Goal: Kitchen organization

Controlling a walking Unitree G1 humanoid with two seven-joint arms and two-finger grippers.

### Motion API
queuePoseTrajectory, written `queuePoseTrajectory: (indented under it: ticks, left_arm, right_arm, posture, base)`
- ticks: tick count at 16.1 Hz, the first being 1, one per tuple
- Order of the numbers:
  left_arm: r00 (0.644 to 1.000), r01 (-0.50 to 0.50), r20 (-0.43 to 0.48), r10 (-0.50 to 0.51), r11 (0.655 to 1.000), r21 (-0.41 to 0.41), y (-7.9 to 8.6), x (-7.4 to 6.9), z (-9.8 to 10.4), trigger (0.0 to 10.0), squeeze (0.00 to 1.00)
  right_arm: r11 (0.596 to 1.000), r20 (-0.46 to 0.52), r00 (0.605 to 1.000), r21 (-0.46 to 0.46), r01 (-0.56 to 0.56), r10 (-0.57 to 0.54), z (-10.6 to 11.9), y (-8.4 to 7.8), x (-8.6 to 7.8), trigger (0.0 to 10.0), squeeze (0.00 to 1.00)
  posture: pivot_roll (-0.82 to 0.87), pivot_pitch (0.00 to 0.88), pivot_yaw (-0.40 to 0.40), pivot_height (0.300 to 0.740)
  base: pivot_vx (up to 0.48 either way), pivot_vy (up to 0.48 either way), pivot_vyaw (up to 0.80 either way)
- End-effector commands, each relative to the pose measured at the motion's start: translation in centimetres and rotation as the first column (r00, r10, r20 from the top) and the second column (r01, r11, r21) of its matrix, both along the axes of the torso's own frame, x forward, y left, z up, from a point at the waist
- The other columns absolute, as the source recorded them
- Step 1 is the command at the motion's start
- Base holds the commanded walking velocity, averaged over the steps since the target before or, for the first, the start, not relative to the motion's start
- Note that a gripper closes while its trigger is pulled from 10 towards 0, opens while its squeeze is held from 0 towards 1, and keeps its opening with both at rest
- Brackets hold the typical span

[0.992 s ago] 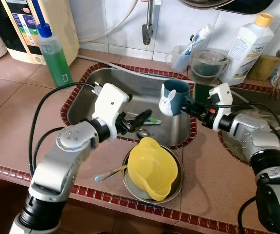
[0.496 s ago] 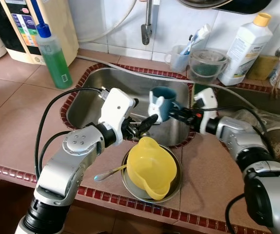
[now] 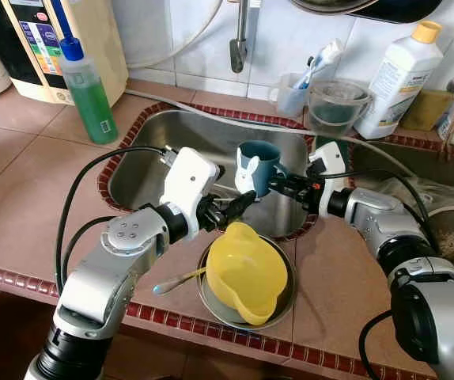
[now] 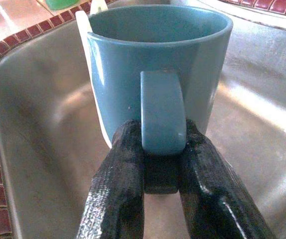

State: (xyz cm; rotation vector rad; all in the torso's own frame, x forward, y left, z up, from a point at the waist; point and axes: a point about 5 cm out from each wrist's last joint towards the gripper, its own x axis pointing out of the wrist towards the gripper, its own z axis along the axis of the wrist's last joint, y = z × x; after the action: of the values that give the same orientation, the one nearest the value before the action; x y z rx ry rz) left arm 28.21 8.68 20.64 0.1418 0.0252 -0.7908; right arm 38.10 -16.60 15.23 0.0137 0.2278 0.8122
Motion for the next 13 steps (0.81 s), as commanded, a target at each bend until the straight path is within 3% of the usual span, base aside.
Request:
queuePoseTrajectory:
  ticks: [1, 8, 13]
  left_arm:
    - [1.0, 0.012, 0.007, -0.012, 1.0, -0.003, -0.1, -0.3, 0.3, 10.0, 0.0]
    - [1.0, 0.013, 0.011, -0.012, 1.0, -0.026, -0.2, -0.2, 0.6, 10.0, 0.0]
    - [0.997, -0.071, 0.029, 0.072, 0.996, -0.047, 0.8, 0.7, 0.7, 10.0, 0.0]
  right_arm:
    - [1.0, 0.005, 1.0, 0.02, -0.001, 0.001, 0.5, 0.0, 0.2, 10.0, 1.0]
    - [0.999, 0.02, 0.999, 0.04, 0.026, -0.027, 0.8, -0.4, 0.3, 10.0, 1.0]
    - [0.981, 0.119, 0.983, 0.149, 0.121, -0.139, 1.8, -0.9, 0.6, 10.0, 1.0]
  posture:
    - [-0.01, 0.153, -0.033, 0.74]
    - [-0.01, 0.136, -0.034, 0.74]
    - [0.01, 0.104, -0.043, 0.74]
  base:
    - [0.0, 0.0, 0.0]
    - [0.0, 0.0, 0.0]
    - [0.0, 0.0, 0.0]
